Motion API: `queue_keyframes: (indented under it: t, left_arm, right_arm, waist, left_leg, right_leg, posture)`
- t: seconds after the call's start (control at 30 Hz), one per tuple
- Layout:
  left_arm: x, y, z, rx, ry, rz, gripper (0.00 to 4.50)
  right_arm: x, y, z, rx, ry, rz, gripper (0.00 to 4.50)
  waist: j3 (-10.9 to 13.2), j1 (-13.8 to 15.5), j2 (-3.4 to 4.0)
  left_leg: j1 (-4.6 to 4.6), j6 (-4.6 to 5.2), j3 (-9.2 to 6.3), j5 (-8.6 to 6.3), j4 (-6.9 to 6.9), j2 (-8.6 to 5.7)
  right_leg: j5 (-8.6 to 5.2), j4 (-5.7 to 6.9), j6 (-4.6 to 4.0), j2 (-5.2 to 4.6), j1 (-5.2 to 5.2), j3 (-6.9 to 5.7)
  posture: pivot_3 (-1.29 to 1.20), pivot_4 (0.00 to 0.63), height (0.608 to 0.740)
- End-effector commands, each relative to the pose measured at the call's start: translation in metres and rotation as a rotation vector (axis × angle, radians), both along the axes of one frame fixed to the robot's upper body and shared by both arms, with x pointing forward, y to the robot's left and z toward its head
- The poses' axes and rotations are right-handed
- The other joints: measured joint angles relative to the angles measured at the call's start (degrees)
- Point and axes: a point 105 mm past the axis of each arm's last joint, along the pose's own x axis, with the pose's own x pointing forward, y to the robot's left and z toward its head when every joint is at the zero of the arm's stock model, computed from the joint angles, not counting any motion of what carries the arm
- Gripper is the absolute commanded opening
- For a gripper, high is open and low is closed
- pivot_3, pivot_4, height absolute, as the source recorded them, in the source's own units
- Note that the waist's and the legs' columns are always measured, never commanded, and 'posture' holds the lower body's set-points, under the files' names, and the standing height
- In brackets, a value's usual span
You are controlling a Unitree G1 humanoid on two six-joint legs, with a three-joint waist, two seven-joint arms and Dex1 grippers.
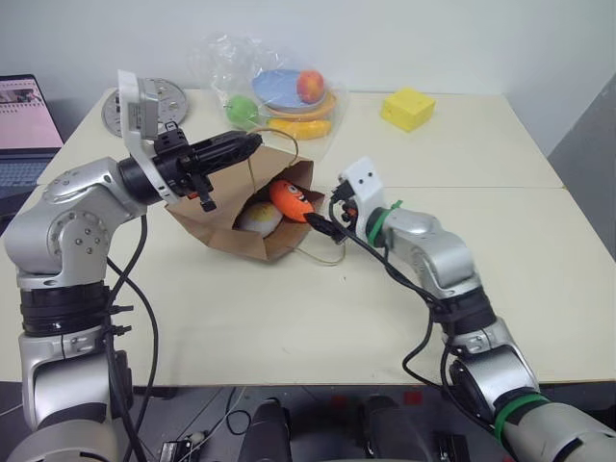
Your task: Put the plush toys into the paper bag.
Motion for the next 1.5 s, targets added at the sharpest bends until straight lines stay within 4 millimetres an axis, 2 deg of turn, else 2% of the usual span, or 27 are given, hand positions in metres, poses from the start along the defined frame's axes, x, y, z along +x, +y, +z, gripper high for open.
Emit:
queue_keyframes:
  t: [0.03,0.1,0.23,0.3,0.37,0.47,0.6,0.73,0.9,0.93,1.03,1.13,1.17,1.23,1.3,1.4,1.5]
  left_arm:
    - [-0.005,0.002,0.014,0.001,-0.066,-0.003,0.0]
    - [-0.006,0.002,0.014,0.001,-0.065,-0.004,0.0]
    - [-0.006,0.002,0.014,0.004,-0.067,-0.004,0.0]
    - [-0.006,0.002,0.015,0.005,-0.068,-0.004,0.0]
    - [-0.006,0.002,0.015,0.004,-0.069,-0.005,0.0]
    - [-0.007,0.002,0.016,0.004,-0.07,-0.005,0.0]
    - [-0.008,0.003,0.016,0.007,-0.069,0.001,0.0]
    - [-0.009,0.003,0.016,0.008,-0.071,0.005,0.0]
    - [-0.009,0.005,0.015,0.01,-0.071,0.014,0.0]
    - [-0.01,0.005,0.015,0.009,-0.071,0.016,0.0]
    - [-0.01,0.005,0.015,0.007,-0.072,0.019,0.0]
    - [-0.011,0.006,0.016,0.008,-0.075,0.025,0.0]
    - [-0.011,0.006,0.017,0.007,-0.078,0.027,0.0]
    - [-0.011,0.007,0.019,0.004,-0.083,0.033,0.0]
    - [-0.01,0.009,0.023,-0.009,-0.097,0.051,0.0]
    - [-0.008,0.01,0.031,-0.037,-0.118,0.073,0.0]
    - [-0.006,0.012,0.038,-0.076,-0.129,0.093,0.0]
  right_arm:
    - [-0.031,0.007,0.005,-0.046,-0.054,0.125,4.47]
    - [-0.043,0.009,-0.006,-0.085,-0.052,0.168,4.47]
    - [-0.052,0.013,-0.015,-0.09,-0.032,0.2,4.47]
    - [-0.056,0.019,-0.036,-0.129,-0.016,0.223,4.47]
    - [-0.05,0.022,-0.057,-0.187,-0.023,0.207,4.47]
    - [-0.042,0.02,-0.074,-0.279,-0.071,0.197,4.47]
    - [-0.035,0.017,-0.083,-0.305,-0.07,0.182,3.67]
    - [-0.023,0.01,-0.084,-0.354,-0.11,0.152,2.23]
    - [-0.016,0.003,-0.076,-0.334,-0.123,0.119,0.32]
    - [-0.014,0.001,-0.073,-0.325,-0.126,0.113,0.03]
    - [-0.01,-0.005,-0.063,-0.308,-0.15,0.084,0.03]
    - [-0.003,-0.014,-0.026,-0.231,-0.262,0.043,0.03]
    - [-0.004,-0.015,-0.006,-0.188,-0.32,0.033,0.03]
    - [-0.007,-0.02,0.02,-0.133,-0.388,0.014,0.03]
    - [-0.017,-0.024,0.05,-0.085,-0.463,0.02,0.03]
    - [-0.03,-0.024,0.075,-0.06,-0.519,0.055,0.03]
    - [-0.039,-0.019,0.089,-0.067,-0.549,0.115,0.03]
  waist:
    - [0.0,0.0,0.0]
    - [0.0,0.0,0.0]
    - [0.0,-0.17,0.0]
    - [-0.01,-0.12,-0.02]
    - [-0.02,-0.1,-0.03]
    - [-0.01,-0.08,-0.02]
    - [-0.02,-0.04,-0.04]
    - [-0.02,-0.02,-0.04]
    - [-0.03,0.36,-0.04]
    - [-0.03,0.45,-0.04]
    - [-0.02,0.57,-0.04]
    - [-0.02,0.62,-0.04]
    - [-0.02,0.63,-0.03]
    - [-0.01,0.72,-0.03]
    - [-0.01,0.68,-0.03]
    - [-0.01,0.86,-0.03]
    - [-0.02,1.12,-0.03]
  left_leg:
    - [0.0,0.0,0.0,0.0,0.0,0.0]
    - [0.0,0.0,0.0,0.0,0.0,0.0]
    - [0.0,0.0,0.04,0.0,0.01,0.0]
    - [0.0,0.0,0.03,0.0,0.02,0.0]
    - [0.01,0.0,0.01,0.0,0.02,0.0]
    - [0.0,0.0,0.02,0.0,0.03,-0.01]
    - [0.01,-0.01,-0.01,0.0,0.04,-0.01]
    - [0.02,-0.04,-0.01,0.02,0.06,-0.01]
    - [0.02,-0.1,-0.03,0.08,0.08,-0.01]
    - [0.02,-0.1,-0.03,0.08,0.08,-0.01]
    - [0.02,-0.11,-0.03,0.08,0.08,-0.01]
    - [0.01,-0.11,-0.03,0.08,0.07,-0.01]
    - [0.01,-0.11,-0.02,0.08,0.07,-0.01]
    - [0.01,-0.11,-0.02,0.08,0.06,-0.01]
    - [0.01,-0.1,-0.03,0.08,0.04,-0.01]
    - [0.01,-0.1,-0.03,0.08,0.02,-0.01]
    - [0.01,-0.1,-0.03,0.08,0.02,-0.01]
  right_leg:
    - [0.0,0.0,0.0,0.0,0.0,0.0]
    - [0.0,-0.02,0.0,0.0,0.0,0.01]
    - [0.0,-0.02,0.01,0.0,0.0,0.05]
    - [0.0,-0.02,0.01,0.0,0.0,0.04]
    - [0.0,-0.02,0.01,0.0,0.02,0.03]
    - [0.0,-0.03,0.01,0.0,0.02,0.03]
    - [0.0,-0.03,0.01,0.0,0.03,0.01]
    - [0.01,-0.01,0.01,0.0,0.05,0.01]
    - [0.05,-0.01,0.03,0.0,0.07,0.0]
    - [0.05,-0.01,0.03,0.0,0.07,0.0]
    - [0.05,-0.02,0.03,0.0,0.07,0.0]
    - [0.05,-0.03,0.03,0.0,0.07,0.0]
    - [0.05,-0.04,0.03,0.0,0.07,0.0]
    - [0.05,-0.03,0.03,0.0,0.05,0.0]
    - [0.05,-0.03,0.03,0.0,0.04,0.0]
    - [0.05,-0.04,0.03,0.0,0.04,0.0]
    - [0.05,-0.06,0.03,0.0,0.05,0.0]
  posture:
    - [0.0,0.15,0.74]
    - [0.0,0.15,0.74]
    - [0.0,0.15,0.74]
    - [0.0,0.15,0.74]
    - [0.0,0.15,0.74]
    - [0.0,0.15,0.74]
    - [0.0,0.15,0.74]
    - [0.0,0.15,0.74]
    - [0.0,0.15,0.74]
    - [0.0,0.15,0.74]
    - [0.0,0.15,0.74]
    - [0.0,0.15,0.74]
    - [0.0,0.15,0.74]
    - [0.0,0.15,0.74]
    - [0.0,0.15,0.74]
    - [0.0,0.15,0.74]
    - [0.0,0.15,0.74]
